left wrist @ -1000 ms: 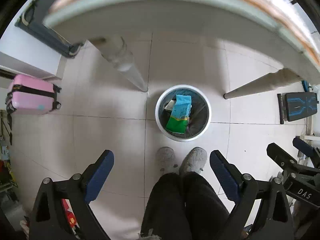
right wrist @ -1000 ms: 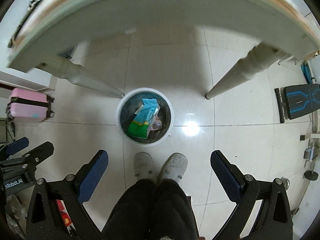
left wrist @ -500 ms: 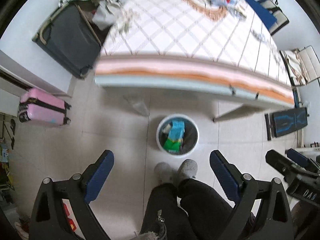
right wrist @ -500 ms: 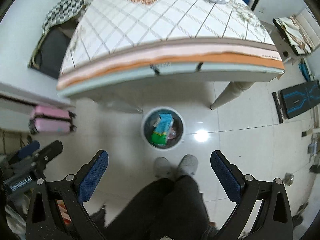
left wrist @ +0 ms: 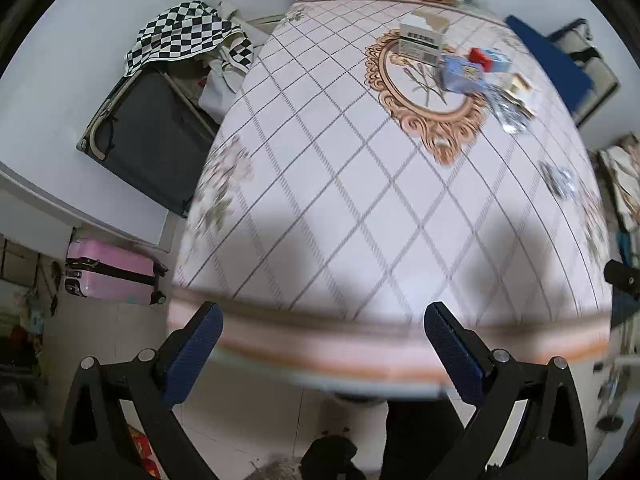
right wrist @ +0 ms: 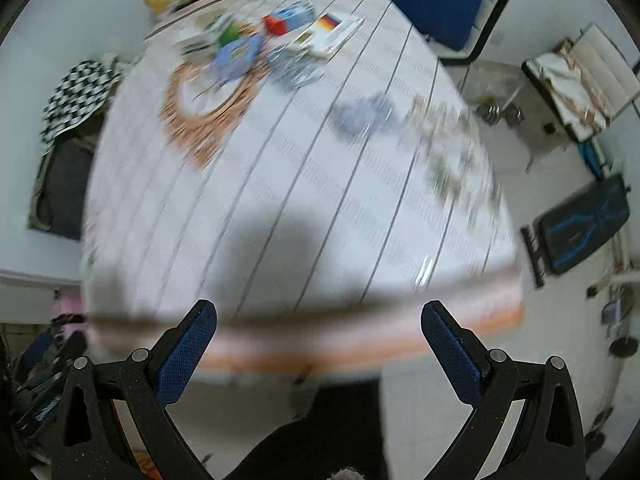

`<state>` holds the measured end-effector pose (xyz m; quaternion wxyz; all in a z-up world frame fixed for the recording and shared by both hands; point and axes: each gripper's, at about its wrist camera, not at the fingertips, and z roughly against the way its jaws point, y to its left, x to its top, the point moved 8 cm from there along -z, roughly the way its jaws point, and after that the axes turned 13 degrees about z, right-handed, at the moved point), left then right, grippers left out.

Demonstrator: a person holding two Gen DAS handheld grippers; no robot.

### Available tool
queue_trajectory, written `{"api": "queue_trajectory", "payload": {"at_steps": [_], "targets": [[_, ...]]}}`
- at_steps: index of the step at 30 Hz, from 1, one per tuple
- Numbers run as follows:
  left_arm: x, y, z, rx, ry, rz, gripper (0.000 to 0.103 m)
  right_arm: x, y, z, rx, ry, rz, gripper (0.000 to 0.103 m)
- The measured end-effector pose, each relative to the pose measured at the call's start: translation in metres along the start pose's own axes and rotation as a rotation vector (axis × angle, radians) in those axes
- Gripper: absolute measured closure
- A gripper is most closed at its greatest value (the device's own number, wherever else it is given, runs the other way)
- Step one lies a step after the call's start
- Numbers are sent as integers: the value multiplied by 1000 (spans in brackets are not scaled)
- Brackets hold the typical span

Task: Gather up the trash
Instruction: 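Move both grippers back up over the table, then grasp the blue snack bag with the left gripper while the right grasps a blister pack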

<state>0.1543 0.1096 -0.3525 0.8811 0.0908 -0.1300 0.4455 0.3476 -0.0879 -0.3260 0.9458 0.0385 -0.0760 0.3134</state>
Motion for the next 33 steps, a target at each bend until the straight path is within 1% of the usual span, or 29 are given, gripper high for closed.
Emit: {"api": "queue_trajectory", "payload": {"at_steps": [4, 6, 8, 10, 12, 13, 15, 16, 17, 18, 21, 22, 24, 28, 31, 33], "targets": [[32, -44, -45, 39, 70, 23, 0, 64, -49, -57, -44, 56, 4, 0], [43, -64, -68, 66, 112, 25, 0, 93, -67, -90, -35, 89, -5, 0], [52, -77, -82, 82, 139, 28, 0, 112, -74, -114, -19, 110, 0, 0], [64, -90, -91, 82, 156, 45, 0, 128, -72, -132, 9, 116, 10, 0], [80, -102, -94, 78, 150, 55, 0, 138, -68, -144, 37, 123, 22, 0], [87, -108, -94, 77, 143, 53, 0, 143, -66, -151, 35, 127, 33, 0], [102, -119, -95, 75, 133, 44, 0, 148, -64, -156, 11, 122, 39, 1], [111, -127, -95, 70, 128, 37, 0, 150, -64, -155, -6, 116, 37, 8], [119, -134, -97, 64, 125, 34, 0, 153, -66, -152, -35, 108, 38, 22], [132, -144, -98, 50, 124, 35, 0, 155, -67, -150, -48, 100, 41, 29], [161, -170, -101, 10, 119, 35, 0, 166, -71, -141, 32, 76, 9, 40], [172, -182, -104, -3, 117, 23, 0, 170, -73, -139, 42, 69, 7, 47], [191, -206, -110, -18, 114, -18, 0, 182, -81, -133, 53, 51, -4, 48], [213, -248, -127, -32, 123, -120, 1, 205, -105, -133, 69, 42, -59, 48], [220, -270, -145, -29, 161, -168, 1, 223, -121, -133, 83, 41, -106, 47], [221, -275, -156, -29, 195, -174, 1, 232, -129, -132, 90, 34, -128, 47]]}}
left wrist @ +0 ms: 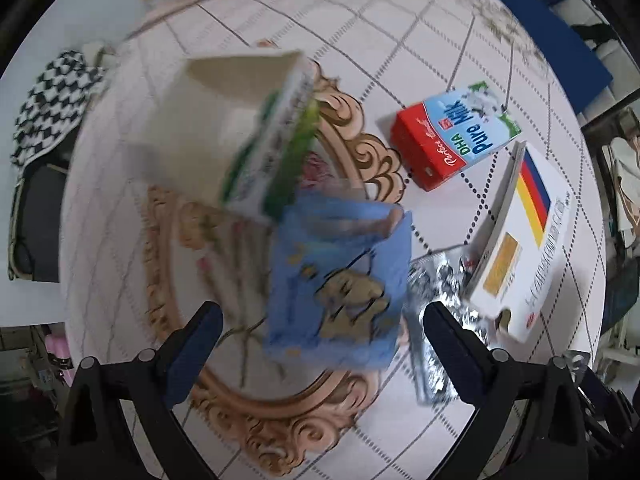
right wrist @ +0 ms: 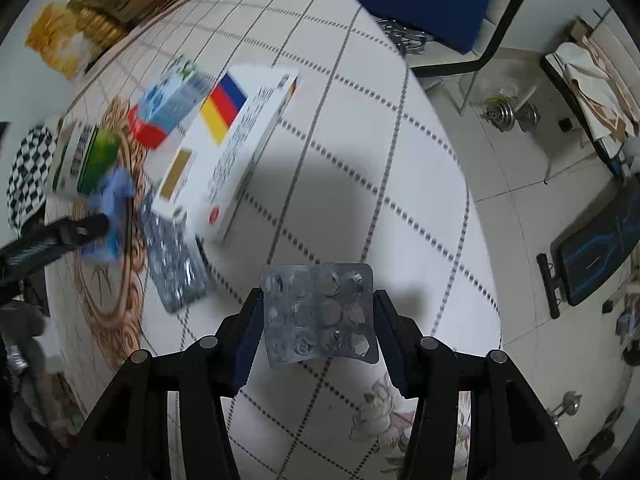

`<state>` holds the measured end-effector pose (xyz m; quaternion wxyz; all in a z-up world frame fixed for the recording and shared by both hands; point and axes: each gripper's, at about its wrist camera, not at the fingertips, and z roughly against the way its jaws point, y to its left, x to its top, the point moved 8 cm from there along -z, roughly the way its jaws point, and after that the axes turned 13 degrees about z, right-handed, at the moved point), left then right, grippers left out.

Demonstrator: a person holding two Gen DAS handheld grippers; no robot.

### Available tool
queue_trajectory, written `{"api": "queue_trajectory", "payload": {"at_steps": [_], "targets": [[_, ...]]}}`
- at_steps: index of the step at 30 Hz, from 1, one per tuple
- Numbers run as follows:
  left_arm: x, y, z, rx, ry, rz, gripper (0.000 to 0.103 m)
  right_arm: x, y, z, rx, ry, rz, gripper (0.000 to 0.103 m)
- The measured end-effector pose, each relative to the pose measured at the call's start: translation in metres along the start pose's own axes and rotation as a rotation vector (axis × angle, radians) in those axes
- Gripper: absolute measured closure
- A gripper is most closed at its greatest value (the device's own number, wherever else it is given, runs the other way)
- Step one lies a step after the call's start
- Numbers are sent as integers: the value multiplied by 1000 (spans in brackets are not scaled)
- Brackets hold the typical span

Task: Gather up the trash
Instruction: 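Grasp the blue snack bag with the left gripper while the right grasps a blister pack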

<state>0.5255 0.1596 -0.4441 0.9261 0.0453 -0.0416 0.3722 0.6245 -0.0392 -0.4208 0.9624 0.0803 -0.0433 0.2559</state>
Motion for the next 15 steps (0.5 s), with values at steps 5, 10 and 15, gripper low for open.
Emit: {"api": "queue_trajectory", "payload": {"at_steps": [5, 10, 15], "targets": [[2, 5, -16, -38, 63, 51, 34, 10, 3, 5, 9, -11, -5, 47], [-7, 19, -4, -74, 43, 68, 55, -1, 19, 8, 17, -21, 6, 47], [-41, 35, 28, -90, -6, 77, 55, -13, 32, 17, 25, -26, 30, 47]]}}
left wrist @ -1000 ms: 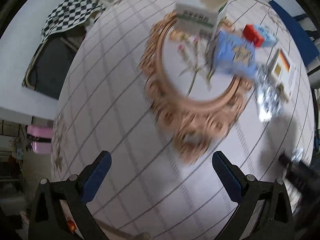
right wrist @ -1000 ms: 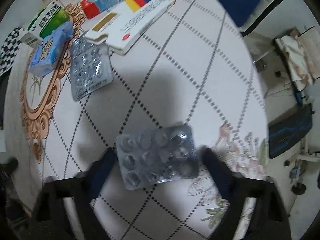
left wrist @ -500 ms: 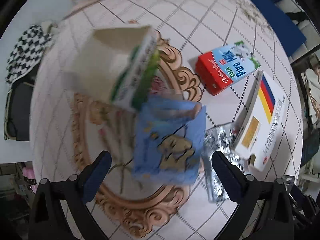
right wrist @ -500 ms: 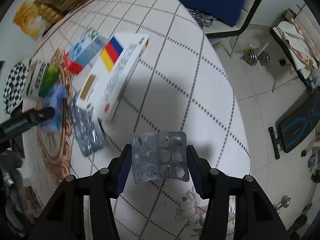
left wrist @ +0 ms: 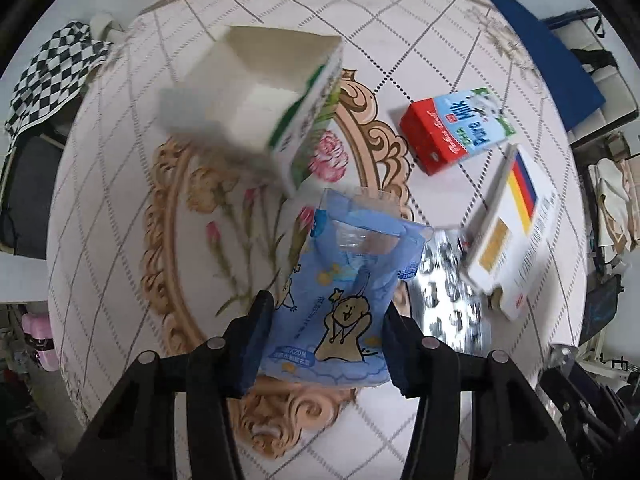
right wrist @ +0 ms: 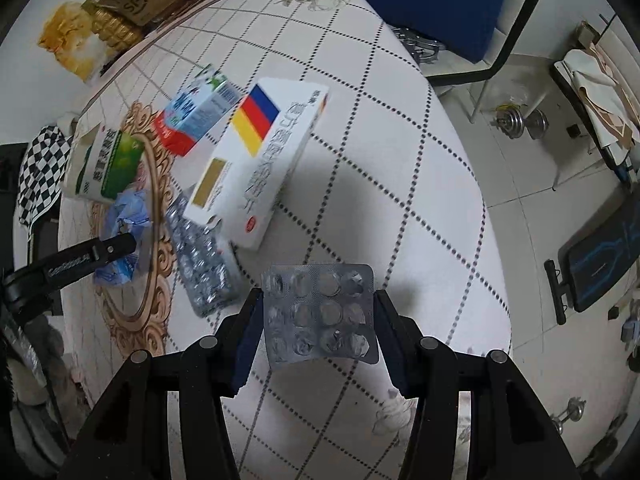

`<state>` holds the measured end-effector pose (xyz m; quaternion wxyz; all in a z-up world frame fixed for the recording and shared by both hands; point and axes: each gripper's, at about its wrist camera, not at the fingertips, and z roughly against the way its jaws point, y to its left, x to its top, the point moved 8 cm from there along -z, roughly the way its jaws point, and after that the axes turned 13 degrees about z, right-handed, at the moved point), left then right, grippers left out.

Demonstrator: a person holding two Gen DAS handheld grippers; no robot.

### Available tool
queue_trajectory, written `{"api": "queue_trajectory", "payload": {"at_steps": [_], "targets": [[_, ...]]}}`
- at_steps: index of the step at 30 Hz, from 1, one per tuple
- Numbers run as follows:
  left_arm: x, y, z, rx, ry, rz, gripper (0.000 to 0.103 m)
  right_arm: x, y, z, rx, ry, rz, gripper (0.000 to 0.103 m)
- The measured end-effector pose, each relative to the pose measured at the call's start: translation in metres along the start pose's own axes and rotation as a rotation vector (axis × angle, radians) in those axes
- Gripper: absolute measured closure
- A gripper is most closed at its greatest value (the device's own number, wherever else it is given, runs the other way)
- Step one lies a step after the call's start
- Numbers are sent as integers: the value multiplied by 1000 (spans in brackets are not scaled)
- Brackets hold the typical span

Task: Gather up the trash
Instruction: 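Grasp the blue snack bag with the left gripper while the right grasps a blister pack, then carry the blue snack bag and blister pack over the trash bin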

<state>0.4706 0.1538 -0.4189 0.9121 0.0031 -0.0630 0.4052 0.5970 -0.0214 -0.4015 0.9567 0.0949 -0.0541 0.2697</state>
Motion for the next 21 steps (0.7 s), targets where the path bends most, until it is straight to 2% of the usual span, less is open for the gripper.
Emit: {"api": "queue_trajectory", "payload": {"at_steps": [4, 11, 12, 14, 21], "targets": [[-42, 20, 35, -17, -41, 13, 55, -16, 16, 13, 10, -9, 28, 47], [-90, 66, 82, -33, -112, 36, 55, -62, 49, 47, 22, -46, 81, 47], [-106, 76, 93, -40, -121, 38, 55, -73, 56, 54, 25, -55, 88, 47], [-111, 80, 99, -44, -134, 36, 55, -91, 68, 65, 29, -70, 93, 47], [-200, 146, 150, -114, -211, -2, 55, -181, 118, 112, 43, -141, 102, 47]]}}
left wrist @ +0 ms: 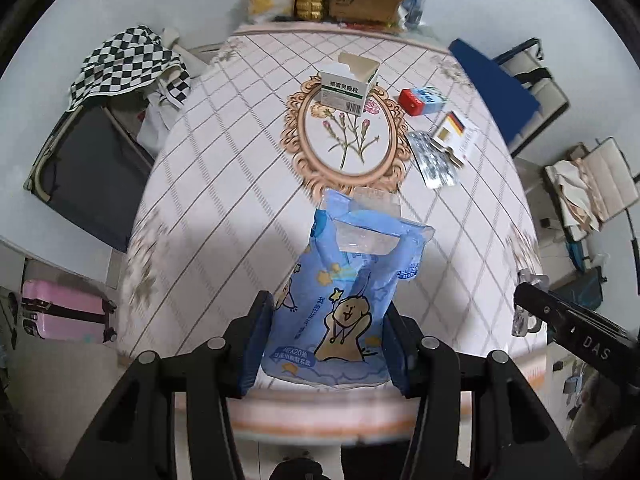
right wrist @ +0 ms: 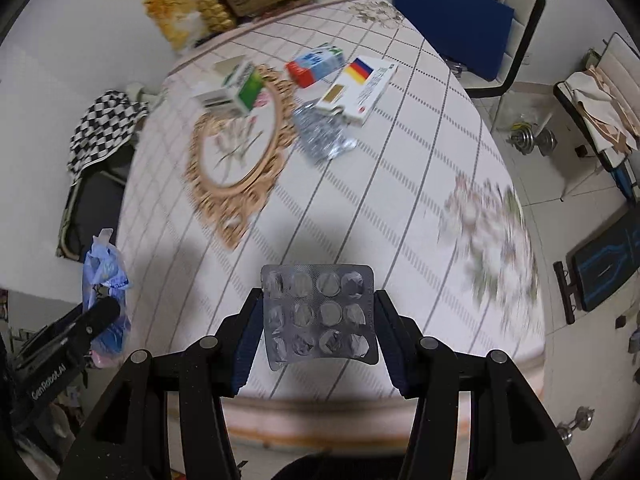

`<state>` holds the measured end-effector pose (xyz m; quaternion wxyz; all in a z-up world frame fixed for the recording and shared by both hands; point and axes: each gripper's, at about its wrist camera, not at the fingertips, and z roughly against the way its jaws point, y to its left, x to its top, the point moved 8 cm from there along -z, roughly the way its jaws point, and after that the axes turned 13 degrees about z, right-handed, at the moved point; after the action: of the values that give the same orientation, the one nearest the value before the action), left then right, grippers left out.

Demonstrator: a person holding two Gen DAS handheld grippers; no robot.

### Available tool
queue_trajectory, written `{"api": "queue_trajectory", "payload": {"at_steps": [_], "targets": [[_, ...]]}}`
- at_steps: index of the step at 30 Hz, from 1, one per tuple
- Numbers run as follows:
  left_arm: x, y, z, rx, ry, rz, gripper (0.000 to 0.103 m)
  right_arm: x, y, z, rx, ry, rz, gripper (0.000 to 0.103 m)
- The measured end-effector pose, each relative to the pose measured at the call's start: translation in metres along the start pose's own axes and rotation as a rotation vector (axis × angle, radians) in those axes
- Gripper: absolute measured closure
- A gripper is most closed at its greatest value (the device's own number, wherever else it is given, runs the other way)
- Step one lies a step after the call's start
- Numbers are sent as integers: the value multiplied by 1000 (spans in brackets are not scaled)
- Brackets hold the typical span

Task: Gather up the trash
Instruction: 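Carry the blue snack bag and blister pack over the trash bin, then open both grippers to drop the snack bag and blister pack into the bin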

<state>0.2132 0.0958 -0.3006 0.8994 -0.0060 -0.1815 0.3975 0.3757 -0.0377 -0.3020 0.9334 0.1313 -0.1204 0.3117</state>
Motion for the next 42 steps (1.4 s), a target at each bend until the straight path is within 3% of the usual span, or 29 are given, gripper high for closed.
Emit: {"api": "queue_trajectory", "payload": {"at_steps": [7, 14, 20, 25, 29, 35, 38, 42], "targets": [[-95, 60, 27, -64, 70, -21, 55, -125, 51, 43, 3, -9, -62, 47], [-203, 109, -7, -60, 263, 24, 55, -262, 67, 21, 34, 143, -118, 47], [-270, 146, -100, -33, 422, 126, 55, -353, 56, -62, 93, 304, -210, 47], [-307, 166, -219, -1, 519, 185, 55, -407, 35, -167, 139, 377, -308, 47], [-326, 170, -314, 11, 555, 181, 55, -438, 19, -259, 169, 398, -348, 45], [-349, 176, -401, 36, 597, 143, 54, -476, 1, -384, 182, 436, -345, 45], [-352, 173, -421, 30, 601, 138, 47, -476, -5, -418, 196, 436, -342, 40], [-351, 180, -424, 55, 572, 126, 9, -466, -6, -441, 204, 416, -335, 31]]}}
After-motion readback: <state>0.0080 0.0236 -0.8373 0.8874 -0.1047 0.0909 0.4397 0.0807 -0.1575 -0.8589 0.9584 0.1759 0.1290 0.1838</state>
